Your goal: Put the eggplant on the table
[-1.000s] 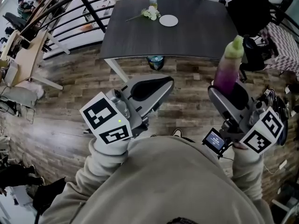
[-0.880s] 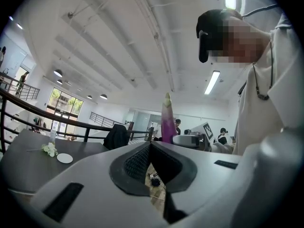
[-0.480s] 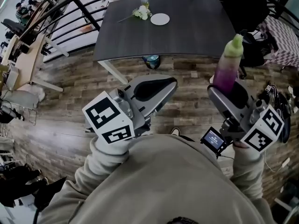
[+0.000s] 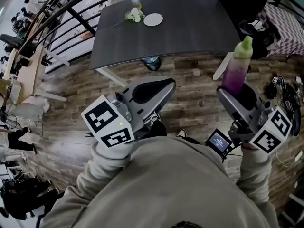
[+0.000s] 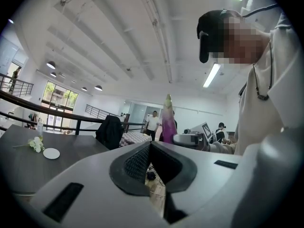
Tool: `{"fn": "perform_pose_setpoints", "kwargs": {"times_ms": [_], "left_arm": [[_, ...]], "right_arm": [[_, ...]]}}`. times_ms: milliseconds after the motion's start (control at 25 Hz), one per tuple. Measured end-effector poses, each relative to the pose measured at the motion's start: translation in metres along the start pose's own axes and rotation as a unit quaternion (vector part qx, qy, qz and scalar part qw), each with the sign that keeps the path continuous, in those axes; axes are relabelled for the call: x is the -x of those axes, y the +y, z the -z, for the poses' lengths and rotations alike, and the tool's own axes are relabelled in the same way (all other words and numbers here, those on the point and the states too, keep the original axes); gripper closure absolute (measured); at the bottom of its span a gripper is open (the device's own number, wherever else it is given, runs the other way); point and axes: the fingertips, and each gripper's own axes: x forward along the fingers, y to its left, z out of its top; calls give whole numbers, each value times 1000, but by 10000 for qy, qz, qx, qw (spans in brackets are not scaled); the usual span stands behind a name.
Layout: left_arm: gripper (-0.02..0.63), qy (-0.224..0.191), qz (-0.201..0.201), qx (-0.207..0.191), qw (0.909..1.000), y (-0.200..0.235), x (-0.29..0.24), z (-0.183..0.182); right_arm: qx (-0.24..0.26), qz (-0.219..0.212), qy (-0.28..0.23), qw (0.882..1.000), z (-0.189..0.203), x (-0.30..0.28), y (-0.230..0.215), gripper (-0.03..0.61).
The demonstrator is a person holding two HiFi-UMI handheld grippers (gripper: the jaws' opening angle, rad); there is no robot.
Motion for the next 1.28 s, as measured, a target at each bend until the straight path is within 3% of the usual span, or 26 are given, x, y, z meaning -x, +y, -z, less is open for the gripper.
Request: {"fn": "perform_pose_setpoints", "kwargs": {"times_ms": [360,720,1280], "left_arm": [[607,-162,321,-162,9992,8,-18,-8],[607,-185,537,-55,9984,38,-36,-16],[607,-307,549,89,9980,147,-28,-40]], "right_arm": [[266,261,-123,9992,-8,11,2,341],[290,500,-58,9983,-20,-9,-22,341],[362,490,192,9980,-38,-120,-51,341]]}}
